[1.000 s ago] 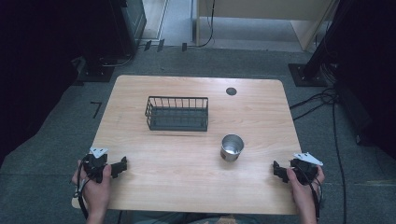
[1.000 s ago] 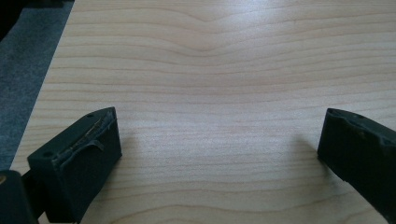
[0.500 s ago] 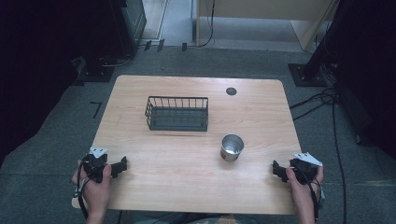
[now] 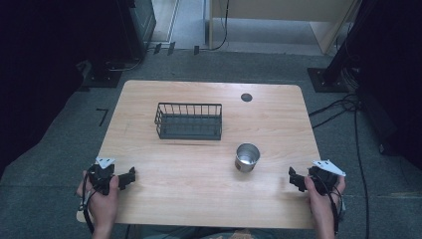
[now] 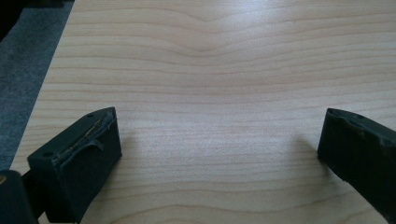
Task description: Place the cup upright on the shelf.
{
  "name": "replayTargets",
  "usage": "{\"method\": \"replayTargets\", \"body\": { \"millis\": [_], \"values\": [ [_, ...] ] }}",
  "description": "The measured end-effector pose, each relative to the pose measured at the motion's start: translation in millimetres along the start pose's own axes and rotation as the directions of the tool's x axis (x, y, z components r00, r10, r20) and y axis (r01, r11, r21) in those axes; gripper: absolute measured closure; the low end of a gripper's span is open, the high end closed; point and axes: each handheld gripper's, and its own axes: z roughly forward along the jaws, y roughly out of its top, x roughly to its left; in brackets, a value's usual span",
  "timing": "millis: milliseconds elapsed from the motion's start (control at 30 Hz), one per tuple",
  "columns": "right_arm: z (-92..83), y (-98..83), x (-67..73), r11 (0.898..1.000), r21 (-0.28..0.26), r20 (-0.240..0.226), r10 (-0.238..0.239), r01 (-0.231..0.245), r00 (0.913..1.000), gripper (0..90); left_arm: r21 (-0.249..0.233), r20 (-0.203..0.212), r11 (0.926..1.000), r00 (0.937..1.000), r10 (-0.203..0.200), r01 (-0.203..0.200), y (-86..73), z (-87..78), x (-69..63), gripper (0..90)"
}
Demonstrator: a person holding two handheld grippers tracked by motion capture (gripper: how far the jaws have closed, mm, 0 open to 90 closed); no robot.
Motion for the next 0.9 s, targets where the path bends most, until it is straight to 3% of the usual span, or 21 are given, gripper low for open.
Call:
{"method": "replayTargets", "body": {
  "millis": [533, 900],
  "values": [
    [-14.6, 21.0, 14.4, 0.998, -0.062, -0.047, -0.003, 0.0, 0.9989, 0.0, 0.0, 0.0, 1.0, 1.0, -0.001, 0.001, 0.0, 0.0, -0.1, 0.0],
    [-18.4, 43.2, 36.7, 0.994, -0.098, -0.092, -0.05, 0.041, 0.9945, 0.0, -0.001, 0.0, 1.0, 1.0, -0.003, 0.003, 0.0, 0.1, -0.2, 0.0]
  ]
}}
